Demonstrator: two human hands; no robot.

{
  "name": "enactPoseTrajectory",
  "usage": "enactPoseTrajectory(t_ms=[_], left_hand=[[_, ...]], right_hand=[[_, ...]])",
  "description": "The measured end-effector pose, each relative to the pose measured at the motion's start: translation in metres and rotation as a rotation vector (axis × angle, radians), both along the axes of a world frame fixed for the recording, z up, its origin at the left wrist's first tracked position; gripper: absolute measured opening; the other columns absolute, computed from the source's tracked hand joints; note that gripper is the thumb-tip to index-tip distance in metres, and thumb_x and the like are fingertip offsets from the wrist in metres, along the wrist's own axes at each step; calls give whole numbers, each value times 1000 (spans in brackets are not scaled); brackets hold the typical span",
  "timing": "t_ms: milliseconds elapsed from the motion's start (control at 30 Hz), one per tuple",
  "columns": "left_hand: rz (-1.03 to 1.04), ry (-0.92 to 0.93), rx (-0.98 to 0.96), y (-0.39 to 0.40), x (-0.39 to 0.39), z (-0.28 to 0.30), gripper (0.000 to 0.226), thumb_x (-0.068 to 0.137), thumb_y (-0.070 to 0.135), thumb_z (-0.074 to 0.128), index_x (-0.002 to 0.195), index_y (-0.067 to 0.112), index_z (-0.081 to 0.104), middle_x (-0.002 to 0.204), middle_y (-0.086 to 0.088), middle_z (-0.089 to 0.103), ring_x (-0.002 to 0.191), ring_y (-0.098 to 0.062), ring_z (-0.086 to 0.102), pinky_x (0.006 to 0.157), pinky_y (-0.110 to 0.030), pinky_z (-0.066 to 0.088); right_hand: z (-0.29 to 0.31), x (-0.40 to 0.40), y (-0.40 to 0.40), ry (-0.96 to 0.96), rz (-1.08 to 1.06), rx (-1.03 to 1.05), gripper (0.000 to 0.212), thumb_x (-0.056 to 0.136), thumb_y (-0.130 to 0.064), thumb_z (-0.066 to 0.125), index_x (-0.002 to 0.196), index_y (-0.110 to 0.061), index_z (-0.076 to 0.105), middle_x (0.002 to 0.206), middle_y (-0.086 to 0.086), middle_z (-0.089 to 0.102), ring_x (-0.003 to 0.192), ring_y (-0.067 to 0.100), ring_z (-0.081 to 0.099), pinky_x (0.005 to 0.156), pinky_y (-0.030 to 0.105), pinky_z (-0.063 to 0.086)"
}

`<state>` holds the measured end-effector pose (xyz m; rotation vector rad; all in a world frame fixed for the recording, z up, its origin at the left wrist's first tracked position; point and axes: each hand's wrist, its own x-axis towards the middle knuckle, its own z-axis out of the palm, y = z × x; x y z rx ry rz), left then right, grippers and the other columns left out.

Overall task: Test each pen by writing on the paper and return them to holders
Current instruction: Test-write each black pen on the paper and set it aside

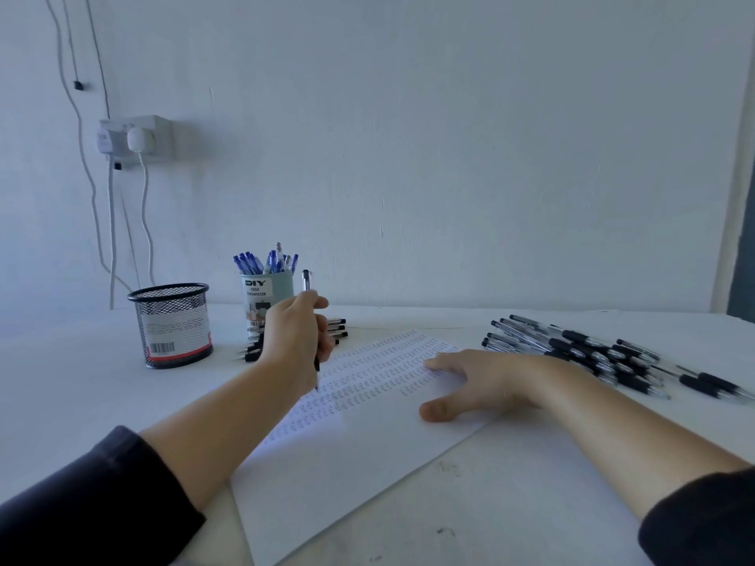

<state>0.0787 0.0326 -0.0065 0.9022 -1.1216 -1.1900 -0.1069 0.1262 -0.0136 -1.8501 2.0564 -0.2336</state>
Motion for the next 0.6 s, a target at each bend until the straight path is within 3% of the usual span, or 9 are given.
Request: enactPoseTrajectory(t_ms=[167, 300, 467, 600], left_hand=[[-36, 9, -26, 7, -3, -1, 22, 100, 23, 44, 87, 9, 56, 57, -4, 43, 37, -13, 34, 34, -20, 28], [-29, 20, -47, 7, -3, 0, 26, 101, 27, 45, 88, 10, 60, 56, -3, 43, 37, -12, 38, 37, -23, 32], [11, -98, -15, 8, -3, 0, 37, 100, 36, 43, 86, 10, 66, 70, 0, 39, 61, -13, 36, 70, -31, 37], [-109, -137, 1, 13, -6, -2, 20, 96, 23, 55, 89, 6, 63, 64, -3, 43, 54, -12, 38, 53, -25, 36]], right_hand=[[1, 1, 2, -6, 13, 5, 90, 76, -61, 64, 150, -32, 21, 156, -13, 18, 143, 9, 21, 114, 29, 17], [1, 1, 3, -40, 20, -7, 88, 77, -57, 66, 150, -30, 24, 156, -12, 19, 142, 9, 22, 114, 29, 17], [-2, 2, 1, -95, 19, -59, 81, 78, -59, 62, 147, -28, 32, 155, -12, 24, 141, 9, 24, 115, 29, 17], [-2, 6, 2, -176, -6, -181, 73, 80, -63, 56, 143, -30, 37, 153, -10, 28, 140, 11, 27, 111, 29, 21]])
